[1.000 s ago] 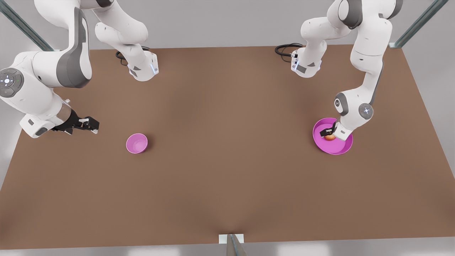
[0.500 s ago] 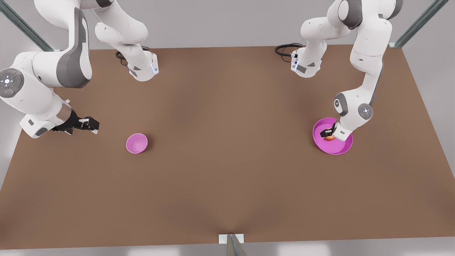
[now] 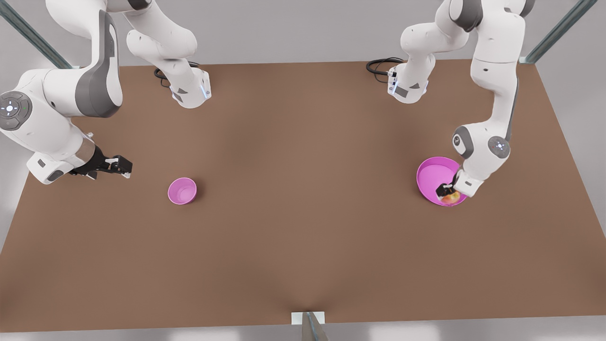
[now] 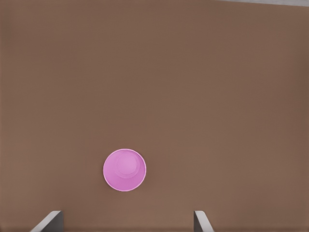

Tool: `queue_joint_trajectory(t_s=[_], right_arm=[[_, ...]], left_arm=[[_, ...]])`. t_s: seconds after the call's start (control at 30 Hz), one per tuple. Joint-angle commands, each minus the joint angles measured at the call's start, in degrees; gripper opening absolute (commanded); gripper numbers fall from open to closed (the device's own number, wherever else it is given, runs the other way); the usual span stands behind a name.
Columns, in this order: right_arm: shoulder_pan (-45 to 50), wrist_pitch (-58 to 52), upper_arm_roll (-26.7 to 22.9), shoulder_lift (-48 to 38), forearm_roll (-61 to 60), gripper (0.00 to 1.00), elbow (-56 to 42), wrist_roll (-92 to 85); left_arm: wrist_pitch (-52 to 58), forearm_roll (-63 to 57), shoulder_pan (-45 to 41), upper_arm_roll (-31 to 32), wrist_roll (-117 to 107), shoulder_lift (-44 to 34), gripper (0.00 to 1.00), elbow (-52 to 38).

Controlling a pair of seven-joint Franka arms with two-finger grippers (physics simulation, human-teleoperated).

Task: Use the left arm to pick up the apple from the plate, transfer it to the gripper of the right arm, and then use the right arm to place it into the bowl

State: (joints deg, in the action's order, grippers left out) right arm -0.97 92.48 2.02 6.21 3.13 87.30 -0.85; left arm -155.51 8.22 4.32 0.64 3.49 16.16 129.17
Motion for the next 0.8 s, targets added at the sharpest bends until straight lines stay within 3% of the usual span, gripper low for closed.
queue_joint_trajectory(t_s=[0.0, 0.13, 0.3, 0.4, 0.47, 0.5, 0.67, 0.77], right_arm=[[0.0, -0.02, 0.0, -0.06, -0.05, 1.0, -0.03, -0.03], [0.0, -0.02, 0.0, -0.06, -0.05, 1.0, -0.03, -0.03], [0.0, 0.07, 0.0, -0.06, -0.05, 1.0, -0.12, -0.03], [0.44, 0.07, 0.61, -0.06, -0.14, 1.0, -0.12, 0.49], [0.09, -0.11, 0.18, 0.38, -13.93, 1.0, -0.12, 0.76], [0.18, -0.11, 0.35, 0.91, -14.63, 1.0, -0.12, 0.76], [0.62, 4.19, 0.7, 7.15, -35.91, 1.0, -0.2, 0.23], [0.71, 8.68, 1.93, 11.63, -46.71, 1.0, -1.08, -0.73]], left_arm=[[2.49, 0.57, -0.81, 0.59, 2.05, -0.08, 0.74, -3.22], [5.22, 12.07, -2.12, 9.54, 0.2, 1.76, 0.74, -12.27], [4.6, 17.79, -8.89, 15.52, 4.05, 3.79, 0.74, -15.96], [3.72, 41.57, -9.6, 18.52, 40.22, 4.93, 0.74, -16.67], [3.72, 62.94, -9.69, 22.82, 67.48, 8.88, 0.74, -19.48], [3.81, 67.08, -9.77, 24.49, 75.22, 10.2, 0.74, -21.49], [4.07, 72.55, -10.04, 31.53, 95.56, 15.12, 0.74, -27.48], [4.07, 72.72, -11.44, 32.49, 105.4, 18.99, 0.74, -31.78]])
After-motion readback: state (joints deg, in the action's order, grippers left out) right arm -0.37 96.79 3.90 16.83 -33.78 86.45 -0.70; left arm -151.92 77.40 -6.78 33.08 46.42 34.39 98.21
